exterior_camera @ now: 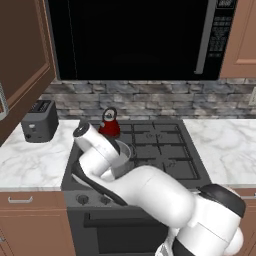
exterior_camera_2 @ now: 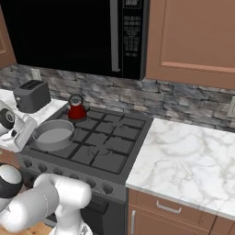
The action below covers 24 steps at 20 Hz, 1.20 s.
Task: Pick the kettle from the cabinet and place it on a stove burner. Then pick the pot from the counter and place it on another stove burner. Finally, turn both burners on.
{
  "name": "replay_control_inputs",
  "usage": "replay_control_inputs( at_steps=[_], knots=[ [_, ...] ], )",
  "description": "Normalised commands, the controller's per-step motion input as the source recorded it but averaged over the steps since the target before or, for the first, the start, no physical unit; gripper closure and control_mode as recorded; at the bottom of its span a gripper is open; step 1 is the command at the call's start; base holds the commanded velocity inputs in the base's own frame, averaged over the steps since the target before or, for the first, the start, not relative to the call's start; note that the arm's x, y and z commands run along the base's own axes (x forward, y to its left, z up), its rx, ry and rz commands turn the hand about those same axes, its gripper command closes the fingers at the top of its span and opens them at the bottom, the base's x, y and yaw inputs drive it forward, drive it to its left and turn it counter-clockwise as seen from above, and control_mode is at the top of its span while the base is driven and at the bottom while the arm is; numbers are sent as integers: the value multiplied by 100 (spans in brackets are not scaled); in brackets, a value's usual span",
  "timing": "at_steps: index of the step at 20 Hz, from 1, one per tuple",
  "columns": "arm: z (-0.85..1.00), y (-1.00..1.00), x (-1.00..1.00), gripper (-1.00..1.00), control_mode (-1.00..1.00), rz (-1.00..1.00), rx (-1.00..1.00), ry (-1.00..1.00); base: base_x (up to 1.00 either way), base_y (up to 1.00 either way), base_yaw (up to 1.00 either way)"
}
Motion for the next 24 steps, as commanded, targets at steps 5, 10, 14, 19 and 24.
replay_control_inputs(
  at_steps=[5,10,14,19,24],
  knots=[
    [13,0,-25,-100,-100,2,-6,-7,0,0,0],
    [0,0,-25,-100,-100,4,-7,-8,0,0,0],
    [0,0,-28,-100,-100,3,-7,-7,0,0,0],
    [-7,0,-29,-100,-100,3,-5,-5,0,0,0],
    [-20,0,-16,-100,-100,2,-4,0,0,0,0]
  ],
)
